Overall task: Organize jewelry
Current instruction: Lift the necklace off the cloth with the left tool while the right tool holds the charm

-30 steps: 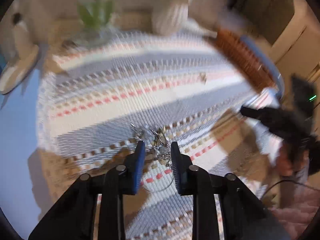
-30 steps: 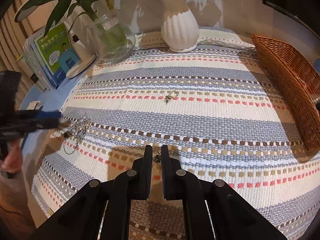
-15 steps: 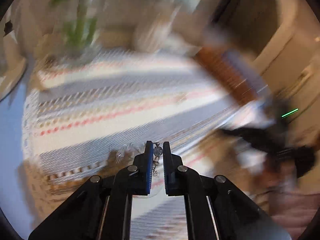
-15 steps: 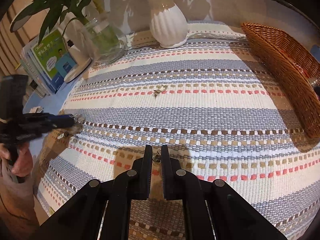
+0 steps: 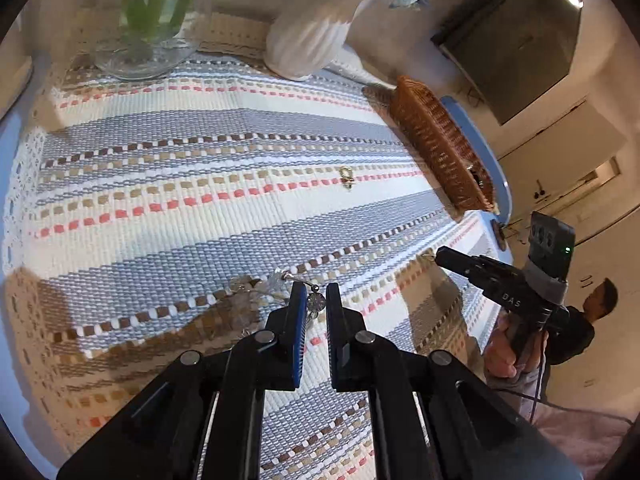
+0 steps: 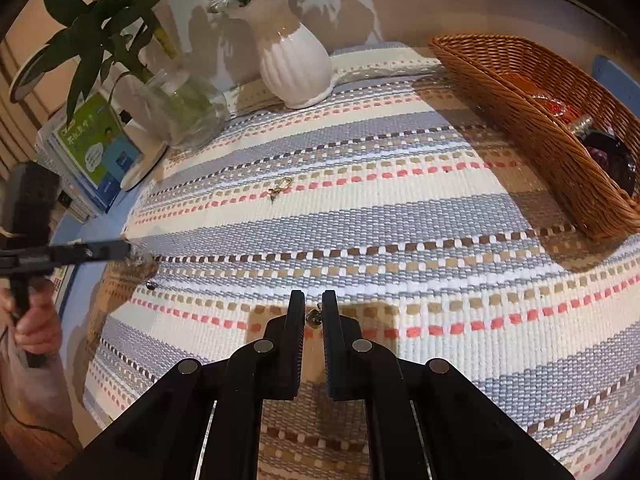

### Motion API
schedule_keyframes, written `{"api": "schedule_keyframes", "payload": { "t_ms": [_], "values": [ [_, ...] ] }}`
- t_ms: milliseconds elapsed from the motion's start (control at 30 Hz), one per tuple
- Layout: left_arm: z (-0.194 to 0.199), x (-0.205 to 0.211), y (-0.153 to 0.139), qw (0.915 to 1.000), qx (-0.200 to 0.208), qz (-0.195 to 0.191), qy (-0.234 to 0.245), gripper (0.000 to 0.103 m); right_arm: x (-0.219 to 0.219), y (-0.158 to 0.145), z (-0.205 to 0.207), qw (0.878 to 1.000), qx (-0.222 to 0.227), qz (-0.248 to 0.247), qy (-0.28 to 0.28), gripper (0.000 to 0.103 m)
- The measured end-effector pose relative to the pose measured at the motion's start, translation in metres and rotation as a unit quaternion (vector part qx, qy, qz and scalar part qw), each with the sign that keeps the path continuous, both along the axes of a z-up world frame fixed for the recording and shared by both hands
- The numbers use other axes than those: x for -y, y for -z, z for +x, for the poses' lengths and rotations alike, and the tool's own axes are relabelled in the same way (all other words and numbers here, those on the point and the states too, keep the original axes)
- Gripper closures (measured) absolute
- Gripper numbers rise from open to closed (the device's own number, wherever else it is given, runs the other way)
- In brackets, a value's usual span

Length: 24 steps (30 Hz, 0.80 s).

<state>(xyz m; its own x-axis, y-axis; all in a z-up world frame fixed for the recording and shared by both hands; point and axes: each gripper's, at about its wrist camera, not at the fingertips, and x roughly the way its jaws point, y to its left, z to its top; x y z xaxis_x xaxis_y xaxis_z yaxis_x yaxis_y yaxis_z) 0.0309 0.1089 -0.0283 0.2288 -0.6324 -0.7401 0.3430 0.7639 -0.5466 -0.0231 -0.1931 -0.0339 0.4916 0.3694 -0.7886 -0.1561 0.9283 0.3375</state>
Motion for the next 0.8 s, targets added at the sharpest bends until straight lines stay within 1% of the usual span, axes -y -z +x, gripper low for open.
{"api": "schedule_keyframes", "payload": {
  "t_ms": [67,100,167,200,233,300,333,367,400,433,467,500,533,567,600,667,700,800],
  "values": [
    [-0.002,-0.002,-0.004,0.9999,0.007,0.008,-0.004,0.096,0.003,0.000,-0.002,1.000,0.000,-0.004,0.003,0.095],
    [-0.005,-0.003,-0.009,0.9999,0.012,0.000,-0.002,0.096,0.005,0.000,-0.002,1.000,-0.001,-0.003,0.005,0.095],
    [-0.013,0.000,-0.029,0.9972,0.040,-0.059,0.022,0.096,0.006,-0.001,-0.003,1.000,-0.001,-0.001,0.004,0.095],
    [-0.023,-0.001,-0.049,0.9926,0.073,-0.089,0.037,0.096,0.006,-0.002,-0.003,1.000,0.001,-0.001,0.004,0.095],
    [-0.029,-0.002,-0.061,0.9902,0.094,-0.095,0.040,0.096,0.006,-0.003,-0.003,1.000,0.003,0.000,0.004,0.095],
    [-0.032,-0.004,-0.070,0.9884,0.105,-0.101,0.043,0.096,0.006,-0.005,-0.002,1.000,0.006,0.004,0.004,0.095],
    [-0.028,-0.001,-0.064,0.9930,0.095,-0.060,0.035,0.095,0.005,-0.006,-0.002,1.000,0.007,0.006,0.003,0.095],
    [-0.022,0.006,-0.050,0.9965,0.080,0.021,0.011,0.095,0.004,-0.006,-0.002,1.000,0.008,0.007,0.001,0.095],
    [-0.015,0.011,-0.035,0.9954,0.061,0.073,-0.003,0.095,0.004,-0.007,-0.002,1.000,0.009,0.006,0.001,0.095],
    [-0.004,0.013,-0.005,0.9945,0.006,0.105,-0.006,0.096,0.004,-0.006,-0.002,1.000,0.008,0.005,0.002,0.095],
    [0.003,0.010,0.021,0.9962,-0.053,0.069,0.007,0.096,0.004,-0.005,-0.002,1.000,0.007,0.007,0.002,0.095],
    [0.003,0.004,0.030,0.9970,-0.070,0.031,0.011,0.096,0.004,-0.004,-0.003,1.000,0.006,0.009,0.001,0.095],
    [0.001,0.000,0.028,0.9980,-0.061,0.005,0.014,0.096,0.005,-0.004,-0.003,1.000,0.005,0.009,0.000,0.095],
    [-0.003,-0.003,0.022,0.9987,-0.048,-0.008,0.015,0.096,0.005,-0.003,-0.003,1.000,0.005,0.007,-0.001,0.095],
    [-0.009,-0.008,0.008,0.9991,-0.021,-0.030,0.020,0.096,0.006,-0.003,-0.004,1.000,0.003,0.004,-0.001,0.095],
    [-0.014,-0.011,-0.011,0.9984,0.007,-0.048,0.028,0.096,0.008,-0.003,-0.005,1.000,0.001,0.002,0.000,0.095],
    [-0.018,-0.011,-0.025,0.9976,0.028,-0.054,0.033,0.096,0.009,-0.003,-0.005,1.000,0.002,0.003,0.000,0.095],
    [-0.025,-0.008,-0.046,0.9942,0.057,-0.076,0.050,0.096,0.014,-0.011,-0.006,1.000,0.016,0.015,0.002,0.095]
  ]
}}
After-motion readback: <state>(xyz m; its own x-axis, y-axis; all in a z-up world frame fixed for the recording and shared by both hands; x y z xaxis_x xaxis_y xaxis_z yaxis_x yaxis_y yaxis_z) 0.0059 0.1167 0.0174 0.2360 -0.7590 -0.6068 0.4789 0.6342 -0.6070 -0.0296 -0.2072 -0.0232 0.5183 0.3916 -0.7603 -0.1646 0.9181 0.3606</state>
